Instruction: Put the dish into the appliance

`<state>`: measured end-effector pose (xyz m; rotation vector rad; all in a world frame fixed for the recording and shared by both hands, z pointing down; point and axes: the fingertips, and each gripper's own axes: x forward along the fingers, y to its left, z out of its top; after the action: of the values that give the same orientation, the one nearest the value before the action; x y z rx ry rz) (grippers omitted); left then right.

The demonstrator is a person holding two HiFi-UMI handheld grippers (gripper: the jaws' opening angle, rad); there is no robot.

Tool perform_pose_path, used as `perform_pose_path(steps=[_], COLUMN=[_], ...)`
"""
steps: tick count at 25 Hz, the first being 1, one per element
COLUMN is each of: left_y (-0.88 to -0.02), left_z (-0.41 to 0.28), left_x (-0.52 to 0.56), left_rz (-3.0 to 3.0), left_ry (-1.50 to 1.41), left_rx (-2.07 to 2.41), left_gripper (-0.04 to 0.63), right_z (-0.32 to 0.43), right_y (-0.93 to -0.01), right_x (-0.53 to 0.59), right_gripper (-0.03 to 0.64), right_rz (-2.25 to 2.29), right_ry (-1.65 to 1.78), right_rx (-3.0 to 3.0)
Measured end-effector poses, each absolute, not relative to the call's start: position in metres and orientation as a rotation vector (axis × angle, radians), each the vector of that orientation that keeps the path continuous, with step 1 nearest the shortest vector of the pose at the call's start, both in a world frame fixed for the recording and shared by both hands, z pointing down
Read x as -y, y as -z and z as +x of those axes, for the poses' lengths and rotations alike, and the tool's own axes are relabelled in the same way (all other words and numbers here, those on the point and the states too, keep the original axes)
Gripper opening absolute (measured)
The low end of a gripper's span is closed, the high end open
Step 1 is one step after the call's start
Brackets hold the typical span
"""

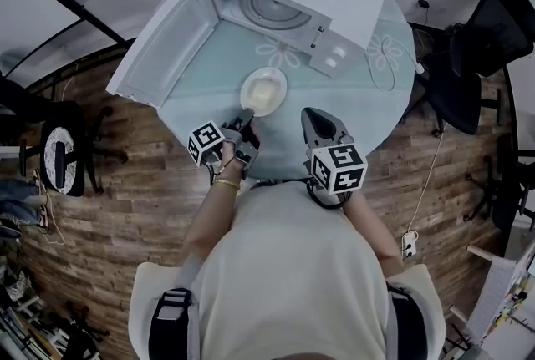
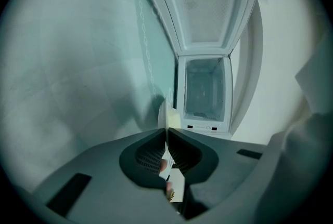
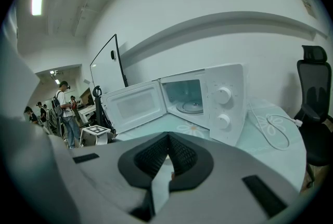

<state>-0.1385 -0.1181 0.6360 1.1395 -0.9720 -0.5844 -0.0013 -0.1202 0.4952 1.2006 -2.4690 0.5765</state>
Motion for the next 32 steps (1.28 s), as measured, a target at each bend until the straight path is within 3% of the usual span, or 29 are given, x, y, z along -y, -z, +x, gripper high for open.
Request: perform_pose_path(steps=[32], left_y=[-0.567], left_z=[-0.163], left_x=[0.221], left_rz=[1.298], left_ry=[0.743], left_rx=[0.903], left_gripper=[0.025], right_z=[-0.001], right_y=[-0.498], right_x=[0.160], right_gripper=[0.005], right_rz=[1.232], right_ry=[-0.601], right_rx=[2.452])
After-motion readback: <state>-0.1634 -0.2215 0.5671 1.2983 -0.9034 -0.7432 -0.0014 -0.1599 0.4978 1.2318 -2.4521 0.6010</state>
